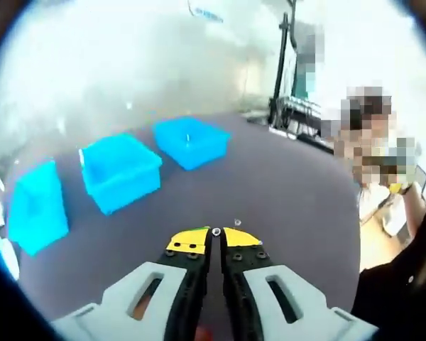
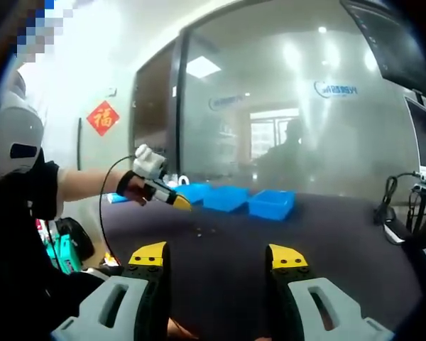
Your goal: Sort the screws, nuts, and washers into the corresponding bins
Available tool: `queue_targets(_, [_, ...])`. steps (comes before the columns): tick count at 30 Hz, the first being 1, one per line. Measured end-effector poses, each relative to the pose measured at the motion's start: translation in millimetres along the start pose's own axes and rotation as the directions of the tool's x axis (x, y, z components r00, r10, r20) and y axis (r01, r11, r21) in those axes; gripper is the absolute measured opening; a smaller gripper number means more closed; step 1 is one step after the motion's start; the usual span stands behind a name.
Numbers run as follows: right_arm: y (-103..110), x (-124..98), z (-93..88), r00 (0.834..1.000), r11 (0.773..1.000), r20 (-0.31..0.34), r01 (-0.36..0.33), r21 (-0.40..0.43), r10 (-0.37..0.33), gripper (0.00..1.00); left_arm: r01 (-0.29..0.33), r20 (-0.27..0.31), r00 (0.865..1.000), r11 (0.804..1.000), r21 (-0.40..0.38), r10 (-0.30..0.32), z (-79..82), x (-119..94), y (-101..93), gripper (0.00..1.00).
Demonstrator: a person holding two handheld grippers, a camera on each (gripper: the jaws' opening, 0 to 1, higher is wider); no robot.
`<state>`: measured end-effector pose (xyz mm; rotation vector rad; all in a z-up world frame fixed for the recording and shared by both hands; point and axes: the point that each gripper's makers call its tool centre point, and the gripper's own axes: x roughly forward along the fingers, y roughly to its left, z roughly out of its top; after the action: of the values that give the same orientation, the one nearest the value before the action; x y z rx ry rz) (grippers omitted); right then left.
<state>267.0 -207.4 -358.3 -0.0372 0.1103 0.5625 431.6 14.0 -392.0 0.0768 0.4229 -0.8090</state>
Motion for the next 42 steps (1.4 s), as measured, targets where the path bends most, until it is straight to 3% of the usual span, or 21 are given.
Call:
queue_targets(6, [2, -1, 7.0, 1.000, 1.000, 0.011, 0.005, -0.013, -0.004, 0.50, -0.048, 0.103, 0.993, 0.998, -0.033, 0.051, 14.1, -23, 2.8, 0.05])
queue_targets(10, [0, -1, 11.3, 1.000, 1.000, 0.022, 0.017, -0.013, -0.017, 0.50, -0.086, 0.219, 0.971, 0.995, -0.053, 0.096, 33.4, -42, -3.0, 0.05])
queue_targets(13, [1, -2, 14.5, 0.999, 1.000, 0.028, 0.020, -0.015, -0.020, 0.50, -0.115, 0.282, 0.953, 0.993, -0.015, 0.115, 41.4, -51, -2.8, 0.05])
queue_targets(21, [7, -1, 19.4, 0.999, 1.000, 0.034, 0.008, -0.025, -0.007, 0.50, -0.154, 0.319, 0.935, 0.988, -0.029, 0.155, 44.1, -61, 5.1, 0.05])
queue_targets(28, [10, 0, 22.1, 0.999, 1.000, 0.043, 0.000, -0.025, 0.001, 0.50, -0.253, 0.346, 0.904, 0.966, -0.047, 0.253, 57.7, -72, 50.2, 0.05])
queue_targets(31, [10, 1, 21.4, 0.999, 1.000, 0.043, 0.000, -0.024, 0.001, 0.50, -0.360, 0.352, 0.869, 0.932, -0.030, 0.347, 64.4, -80, 84.2, 0.05])
queue_targets(35, [10, 2, 21.7, 0.999, 1.000, 0.045, -0.001, -0.020, 0.002, 0.50, -0.425, 0.368, 0.830, 0.902, -0.071, 0.420, 73.2, -87, 120.6, 0.05])
queue_targets(40, [12, 3, 23.1, 0.999, 1.000, 0.051, -0.008, -0.020, 0.009, 0.50, -0.467, 0.372, 0.797, 0.876, -0.120, 0.476, 81.7, -88, 158.5, 0.05])
queue_targets(42, [12, 4, 23.5, 0.999, 1.000, 0.052, -0.010, -0.019, 0.011, 0.50, -0.477, 0.370, 0.791, 0.870, -0.125, 0.487, 83.8, -86, 168.6, 0.05])
